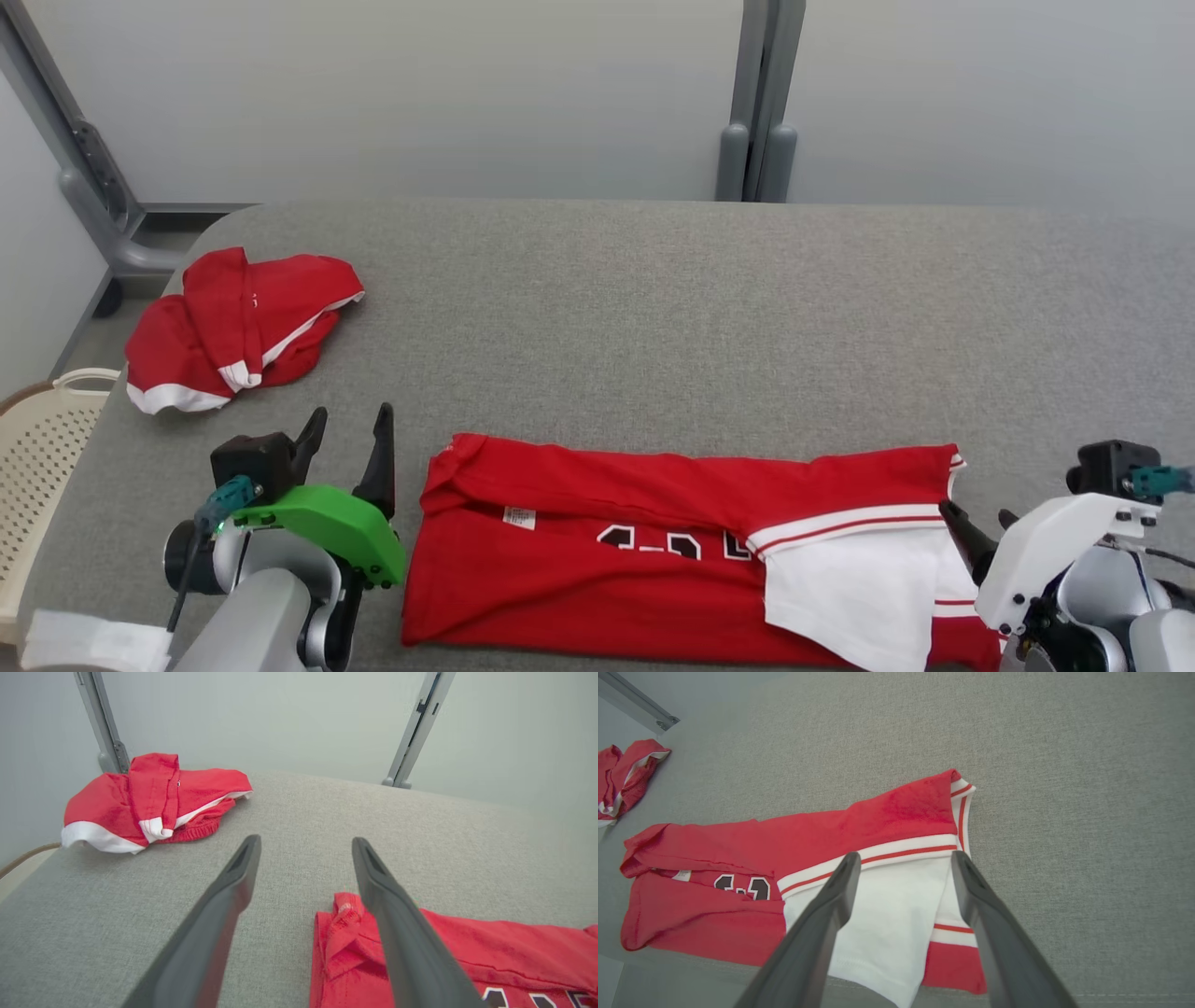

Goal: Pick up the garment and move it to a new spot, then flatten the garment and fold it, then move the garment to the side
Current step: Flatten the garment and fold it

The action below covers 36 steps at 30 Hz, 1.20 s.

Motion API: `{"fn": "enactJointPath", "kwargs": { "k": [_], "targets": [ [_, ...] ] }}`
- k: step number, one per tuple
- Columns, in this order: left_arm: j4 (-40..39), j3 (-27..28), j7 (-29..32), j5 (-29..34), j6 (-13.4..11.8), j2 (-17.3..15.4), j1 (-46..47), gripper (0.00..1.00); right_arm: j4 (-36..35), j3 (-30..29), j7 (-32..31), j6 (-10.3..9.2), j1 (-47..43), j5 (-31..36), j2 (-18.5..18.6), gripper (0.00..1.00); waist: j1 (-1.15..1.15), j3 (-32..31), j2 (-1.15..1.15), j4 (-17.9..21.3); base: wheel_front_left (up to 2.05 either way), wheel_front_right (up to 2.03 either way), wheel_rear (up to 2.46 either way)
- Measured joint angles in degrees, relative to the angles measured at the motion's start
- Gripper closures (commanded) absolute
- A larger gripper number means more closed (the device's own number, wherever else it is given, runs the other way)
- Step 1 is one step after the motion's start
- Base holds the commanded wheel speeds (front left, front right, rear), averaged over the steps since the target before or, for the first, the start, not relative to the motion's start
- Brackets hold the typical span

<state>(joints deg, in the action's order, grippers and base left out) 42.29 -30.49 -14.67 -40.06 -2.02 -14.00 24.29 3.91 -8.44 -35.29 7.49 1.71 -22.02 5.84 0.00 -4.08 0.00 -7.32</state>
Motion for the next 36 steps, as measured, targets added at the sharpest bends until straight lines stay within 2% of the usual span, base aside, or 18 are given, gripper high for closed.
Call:
{"fn": "enactJointPath", "kwargs": {
  "k": [6,11,21,27,36],
  "targets": [
    [-17.1,5.5,-0.3,3.9,-0.9,-1.4,-8.3,0.0,3.8,-2.3,6.1,-0.01,-0.8,1.9,-2.4,0.0,0.0,-1.1,0.0,-0.1,0.0,0.0,0.0],
    [-25.6,8.0,-0.3,5.7,-1.0,-1.3,-15.7,0.0,7.7,-3.6,8.1,-0.01,-0.7,4.0,-2.9,0.0,0.0,-1.4,0.0,0.1,0.0,0.0,0.0],
    [-33.1,7.9,0.0,6.5,-1.9,-1.2,-23.5,0.0,17.2,-5.3,7.2,0.0,2.7,8.5,-3.1,0.0,0.0,-1.7,0.0,-0.6,0.0,0.0,0.0],
    [-36.0,6.5,1.6,7.4,-2.7,-1.6,-24.5,0.0,23.7,-8.3,7.6,0.0,5.6,11.7,-3.0,0.0,0.0,-1.3,0.0,-1.9,0.0,0.0,0.0],
    [-38.0,5.6,2.9,8.1,-3.0,-2.6,-24.5,0.0,30.0,-9.6,9.2,0.0,9.3,13.4,-3.0,0.0,0.0,0.2,0.0,-4.1,0.0,0.0,0.0]
  ]
}}
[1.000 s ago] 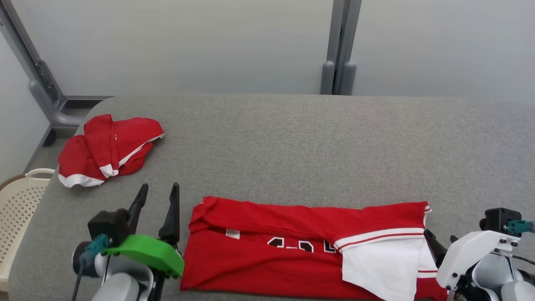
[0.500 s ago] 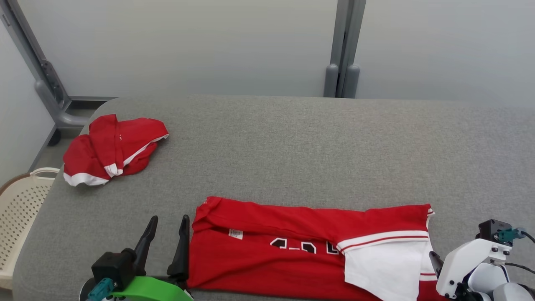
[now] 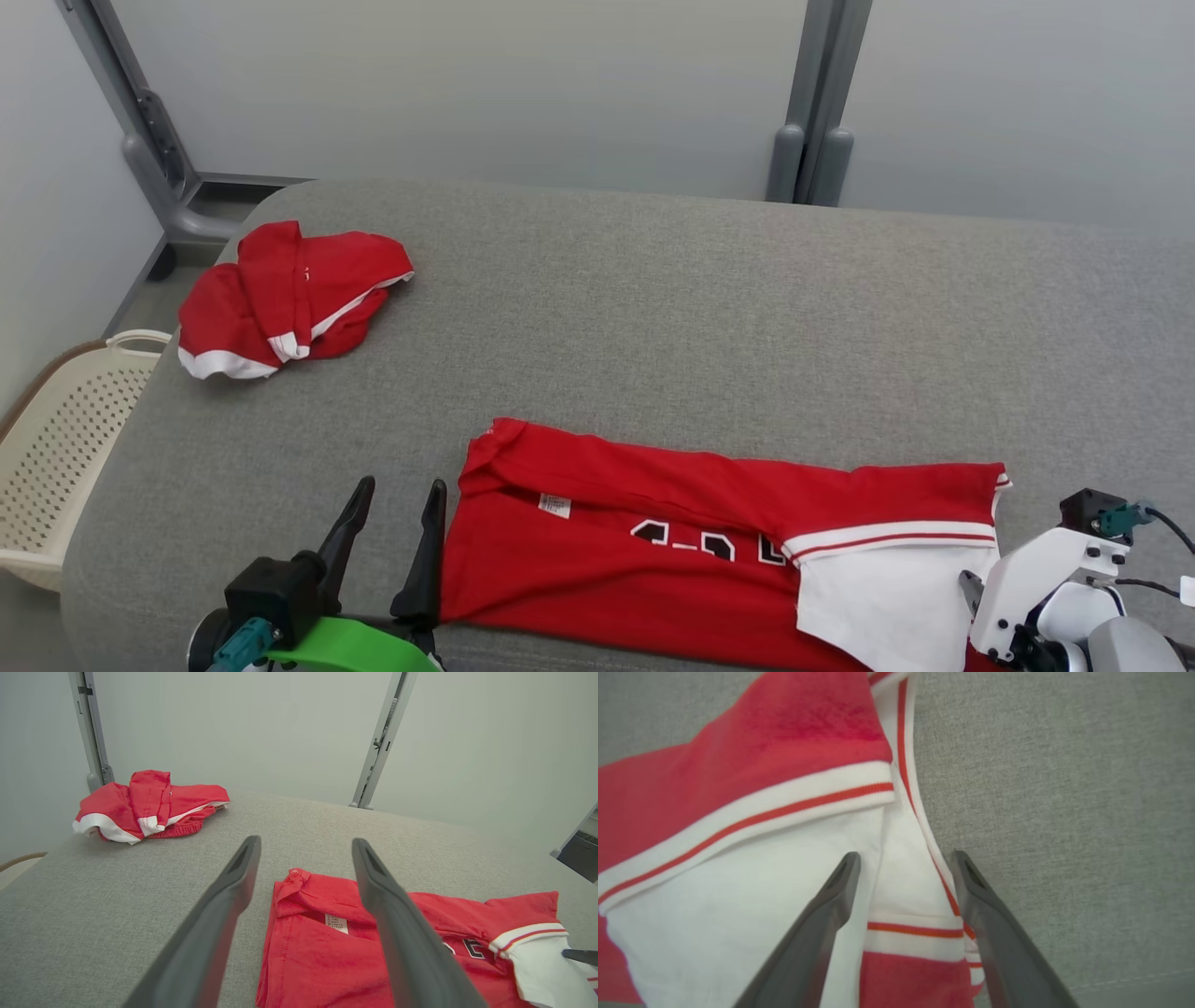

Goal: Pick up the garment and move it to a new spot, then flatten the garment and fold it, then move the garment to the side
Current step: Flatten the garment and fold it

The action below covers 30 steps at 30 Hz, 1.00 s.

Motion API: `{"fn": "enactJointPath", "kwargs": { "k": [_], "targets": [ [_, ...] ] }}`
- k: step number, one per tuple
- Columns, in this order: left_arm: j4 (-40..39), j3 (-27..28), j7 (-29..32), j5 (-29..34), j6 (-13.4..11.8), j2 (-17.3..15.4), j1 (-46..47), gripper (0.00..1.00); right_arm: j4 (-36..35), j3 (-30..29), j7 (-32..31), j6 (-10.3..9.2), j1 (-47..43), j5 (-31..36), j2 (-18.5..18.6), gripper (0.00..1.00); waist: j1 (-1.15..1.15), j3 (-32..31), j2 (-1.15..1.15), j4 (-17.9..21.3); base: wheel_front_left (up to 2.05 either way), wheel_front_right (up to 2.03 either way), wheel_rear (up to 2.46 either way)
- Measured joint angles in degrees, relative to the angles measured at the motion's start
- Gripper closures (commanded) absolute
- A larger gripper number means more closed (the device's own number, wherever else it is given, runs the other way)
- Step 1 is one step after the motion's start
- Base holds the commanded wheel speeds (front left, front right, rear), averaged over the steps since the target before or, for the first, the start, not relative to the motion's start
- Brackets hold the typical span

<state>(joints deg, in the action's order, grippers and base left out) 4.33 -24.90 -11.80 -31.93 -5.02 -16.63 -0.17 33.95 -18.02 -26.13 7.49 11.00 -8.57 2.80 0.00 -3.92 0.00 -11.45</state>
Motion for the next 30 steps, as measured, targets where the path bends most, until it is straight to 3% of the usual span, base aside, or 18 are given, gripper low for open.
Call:
{"fn": "enactJointPath", "kwargs": {
  "k": [9,15,16,18,30],
  "targets": [
    [-1.1,-1.3,1.5,0.3,0.0,-0.3,0.2,0.0,5.6,-1.2,0.8,0.0,3.0,1.1,1.4,0.0,0.0,1.8,0.0,-1.8,0.0,0.0,0.0],
    [-1.8,-1.8,2.2,0.3,0.0,-0.5,0.3,0.0,8.0,0.2,-2.0,-0.01,4.9,-0.6,2.6,0.0,0.0,2.4,0.0,-2.3,0.0,0.0,0.0],
    [-1.8,-2.0,2.3,0.4,0.0,-0.5,0.3,0.0,8.2,0.5,-2.7,-0.02,5.2,-1.1,2.8,0.45,0.0,2.4,0.0,-2.3,0.0,0.0,0.0],
    [-2.0,-2.0,2.4,0.4,-0.1,-0.6,0.3,0.0,8.3,0.8,-3.7,-0.02,5.5,-1.6,3.3,0.98,0.0,2.3,0.0,-2.3,0.0,0.0,0.0],
    [-2.6,-2.3,2.8,0.2,-0.3,-1.1,0.4,0.0,7.7,-0.5,-7.5,0.14,6.3,-3.3,4.7,1.0,0.0,2.4,0.0,-1.7,0.0,0.0,0.0]
  ]
}}
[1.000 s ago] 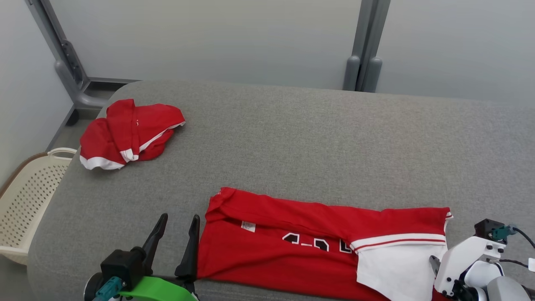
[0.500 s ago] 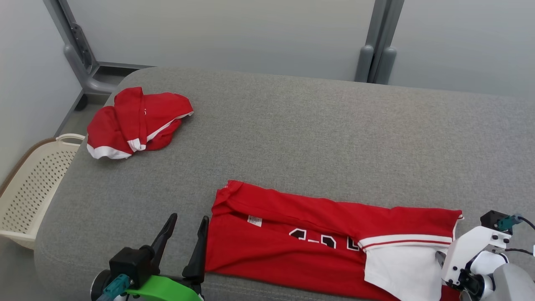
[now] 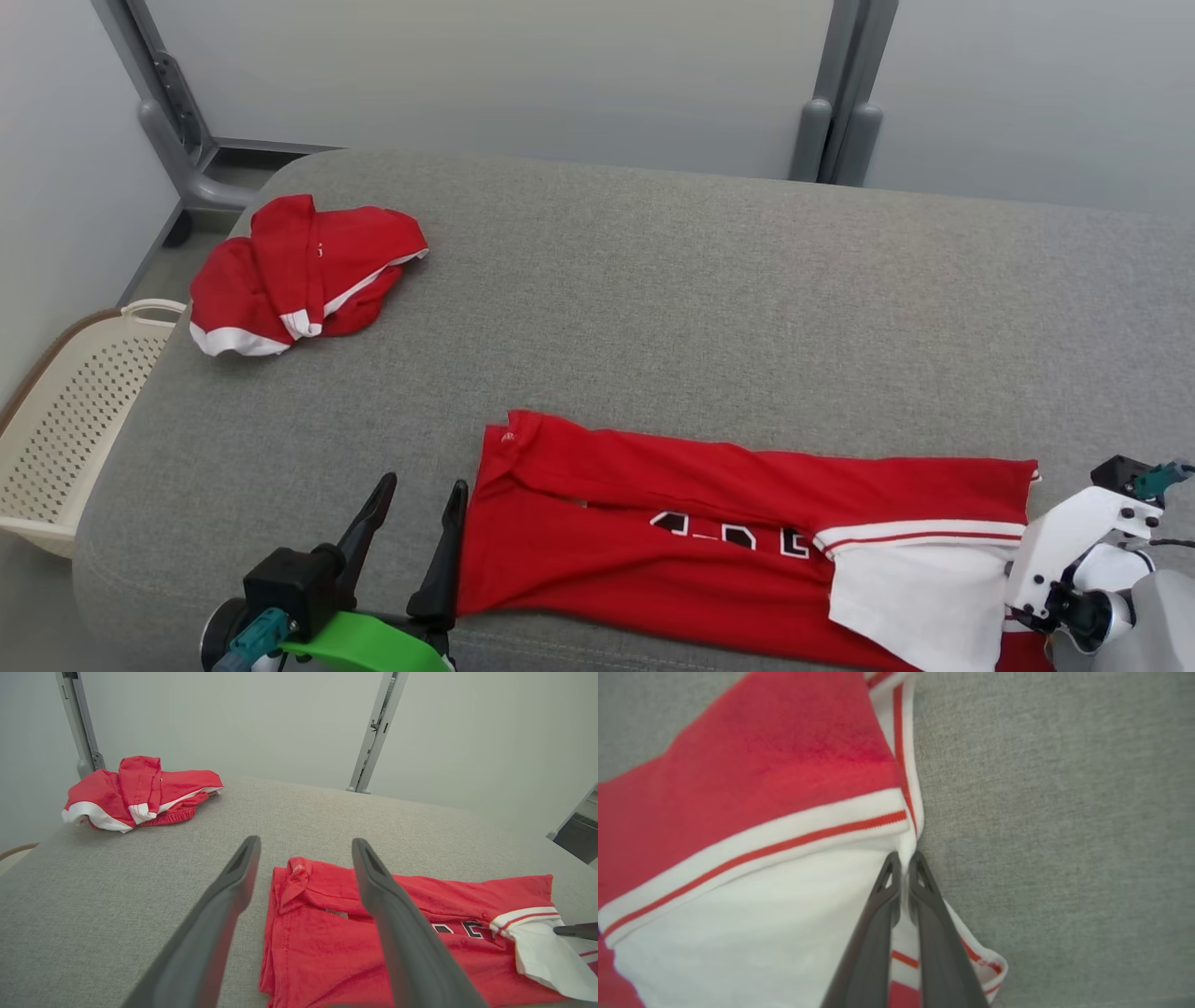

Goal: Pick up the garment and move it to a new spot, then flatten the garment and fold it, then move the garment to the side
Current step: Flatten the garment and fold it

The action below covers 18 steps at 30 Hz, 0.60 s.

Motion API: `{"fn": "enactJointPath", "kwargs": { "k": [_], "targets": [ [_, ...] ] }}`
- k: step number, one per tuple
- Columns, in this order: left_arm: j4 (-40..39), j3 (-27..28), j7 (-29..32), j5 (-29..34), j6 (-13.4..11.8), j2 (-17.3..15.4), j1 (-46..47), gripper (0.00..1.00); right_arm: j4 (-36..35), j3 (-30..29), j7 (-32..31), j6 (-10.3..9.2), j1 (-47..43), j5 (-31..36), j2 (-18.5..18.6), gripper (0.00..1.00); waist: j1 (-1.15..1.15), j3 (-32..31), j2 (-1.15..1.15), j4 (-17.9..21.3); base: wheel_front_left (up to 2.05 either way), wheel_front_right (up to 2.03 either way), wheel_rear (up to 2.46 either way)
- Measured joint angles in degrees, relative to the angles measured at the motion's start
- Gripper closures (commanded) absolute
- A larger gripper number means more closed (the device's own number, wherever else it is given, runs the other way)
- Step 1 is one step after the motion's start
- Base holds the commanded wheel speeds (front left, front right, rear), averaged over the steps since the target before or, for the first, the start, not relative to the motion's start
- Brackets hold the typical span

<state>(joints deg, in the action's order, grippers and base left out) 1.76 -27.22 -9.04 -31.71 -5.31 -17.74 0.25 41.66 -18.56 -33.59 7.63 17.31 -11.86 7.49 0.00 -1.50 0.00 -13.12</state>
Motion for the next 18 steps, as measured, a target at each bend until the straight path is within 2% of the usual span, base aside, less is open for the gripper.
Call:
{"fn": "enactJointPath", "kwargs": {
  "k": [8,18],
  "targets": [
    [-0.8,-0.3,0.4,0.0,0.0,-0.7,0.5,0.0,2.1,-8.9,-1.6,-0.02,4.0,1.1,1.9,1.0,0.0,1.3,0.0,0.3,0.0,0.0,0.0],
    [-1.6,-0.6,0.4,0.4,0.0,-1.2,1.6,0.0,1.7,-20.8,-3.1,-0.08,8.3,9.1,7.3,1.0,0.0,3.7,0.0,0.5,0.0,0.0,0.0]
  ]
}}
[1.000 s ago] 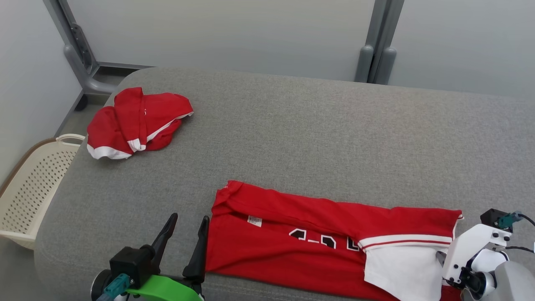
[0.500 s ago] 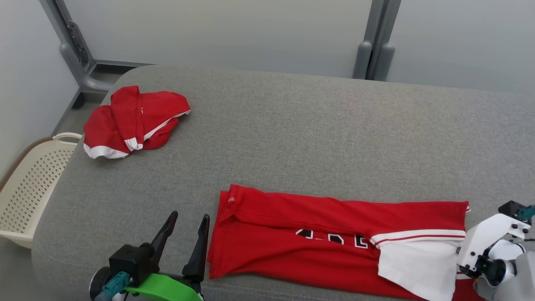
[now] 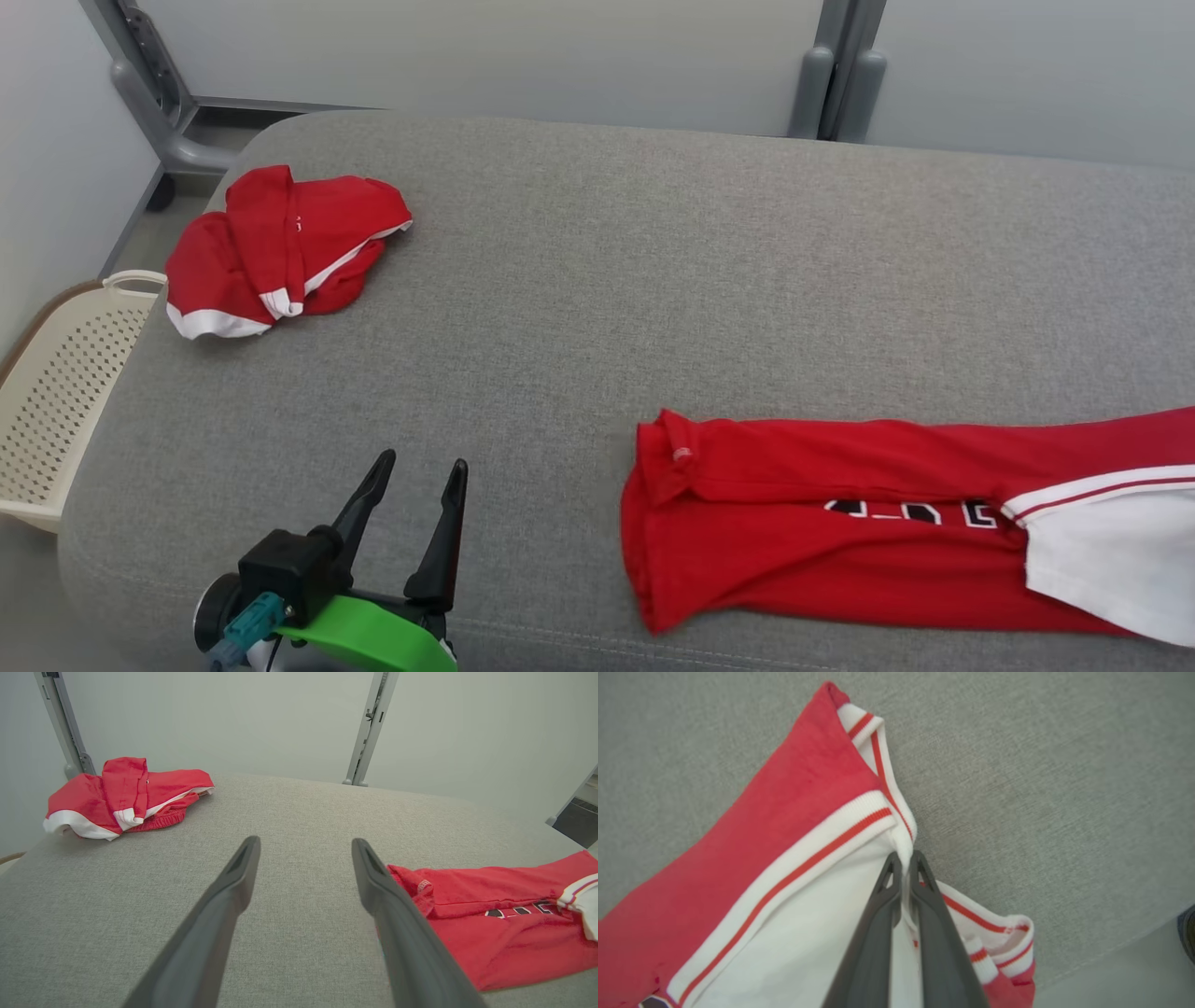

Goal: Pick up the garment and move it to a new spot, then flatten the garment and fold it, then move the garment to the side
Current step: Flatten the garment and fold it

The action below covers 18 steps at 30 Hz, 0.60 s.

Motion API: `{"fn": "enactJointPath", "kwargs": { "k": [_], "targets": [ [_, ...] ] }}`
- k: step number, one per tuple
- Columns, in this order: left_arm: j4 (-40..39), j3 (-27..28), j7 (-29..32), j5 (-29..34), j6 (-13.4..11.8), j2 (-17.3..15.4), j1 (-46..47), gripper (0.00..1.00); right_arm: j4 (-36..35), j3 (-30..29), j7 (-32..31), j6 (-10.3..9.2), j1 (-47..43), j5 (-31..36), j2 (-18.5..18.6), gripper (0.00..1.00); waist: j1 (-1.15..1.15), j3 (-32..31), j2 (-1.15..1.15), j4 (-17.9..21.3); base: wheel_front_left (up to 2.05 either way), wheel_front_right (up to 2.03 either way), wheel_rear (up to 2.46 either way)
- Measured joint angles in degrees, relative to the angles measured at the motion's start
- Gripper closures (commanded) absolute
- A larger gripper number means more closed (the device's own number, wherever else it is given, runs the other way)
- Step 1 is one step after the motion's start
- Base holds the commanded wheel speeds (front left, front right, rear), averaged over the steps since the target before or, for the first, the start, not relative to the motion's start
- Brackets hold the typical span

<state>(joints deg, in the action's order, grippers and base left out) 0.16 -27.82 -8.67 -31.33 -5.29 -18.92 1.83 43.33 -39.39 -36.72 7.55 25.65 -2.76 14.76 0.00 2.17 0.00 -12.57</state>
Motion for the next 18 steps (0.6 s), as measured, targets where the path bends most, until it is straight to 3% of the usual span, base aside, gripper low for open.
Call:
{"fn": "enactJointPath", "kwargs": {
  "k": [5,11,18],
  "targets": [
    [0.0,-0.1,-0.4,0.2,0.0,0.1,0.5,0.0,-2.6,-3.1,0.4,0.0,1.3,6.1,3.3,1.0,0.0,0.8,0.0,0.3,0.0,0.0,0.0],
    [0.5,-0.5,-1.0,0.1,-0.1,0.6,0.9,0.0,-6.1,-3.7,-1.1,0.0,2.8,10.3,4.3,1.0,0.0,0.3,0.0,0.8,0.0,0.0,0.0],
    [1.8,-1.1,-1.4,-0.2,-0.1,1.5,0.9,0.0,-8.9,1.6,-7.2,-0.02,2.1,6.5,1.0,1.0,0.0,-1.1,0.0,1.3,0.0,0.0,0.0]
  ]
}}
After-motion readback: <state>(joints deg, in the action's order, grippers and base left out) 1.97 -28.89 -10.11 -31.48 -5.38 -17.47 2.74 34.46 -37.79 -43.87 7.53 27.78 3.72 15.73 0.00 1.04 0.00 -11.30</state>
